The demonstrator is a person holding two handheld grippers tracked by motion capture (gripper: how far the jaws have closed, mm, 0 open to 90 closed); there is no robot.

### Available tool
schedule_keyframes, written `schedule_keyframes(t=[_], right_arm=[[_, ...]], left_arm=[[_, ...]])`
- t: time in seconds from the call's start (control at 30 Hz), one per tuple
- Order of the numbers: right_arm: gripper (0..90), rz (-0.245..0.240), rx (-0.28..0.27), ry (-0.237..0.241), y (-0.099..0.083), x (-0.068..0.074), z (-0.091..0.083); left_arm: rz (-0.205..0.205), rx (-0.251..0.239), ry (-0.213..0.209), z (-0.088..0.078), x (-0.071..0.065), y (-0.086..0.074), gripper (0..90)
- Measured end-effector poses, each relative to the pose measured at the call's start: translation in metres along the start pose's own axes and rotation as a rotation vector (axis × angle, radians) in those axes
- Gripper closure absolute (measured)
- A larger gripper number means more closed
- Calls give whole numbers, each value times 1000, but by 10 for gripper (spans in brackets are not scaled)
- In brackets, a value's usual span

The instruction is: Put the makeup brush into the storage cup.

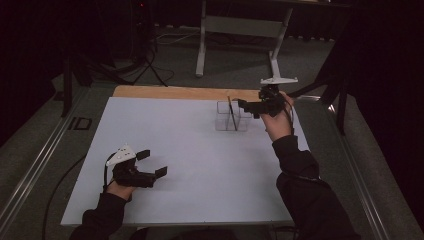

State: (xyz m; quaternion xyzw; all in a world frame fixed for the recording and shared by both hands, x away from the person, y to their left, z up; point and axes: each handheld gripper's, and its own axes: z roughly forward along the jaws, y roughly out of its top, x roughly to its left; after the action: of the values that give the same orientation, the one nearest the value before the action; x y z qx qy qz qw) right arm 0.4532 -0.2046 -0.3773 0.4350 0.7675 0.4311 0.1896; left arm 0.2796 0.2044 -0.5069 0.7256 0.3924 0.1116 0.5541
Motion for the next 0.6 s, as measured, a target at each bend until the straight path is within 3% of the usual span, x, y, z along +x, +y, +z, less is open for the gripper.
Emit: schedule_keyframes(t=[0.6], right_arm=[[97,15,-5,74,-49,11,-18]], left_arm=[[25,-3,-8,0,-3,-1,8]])
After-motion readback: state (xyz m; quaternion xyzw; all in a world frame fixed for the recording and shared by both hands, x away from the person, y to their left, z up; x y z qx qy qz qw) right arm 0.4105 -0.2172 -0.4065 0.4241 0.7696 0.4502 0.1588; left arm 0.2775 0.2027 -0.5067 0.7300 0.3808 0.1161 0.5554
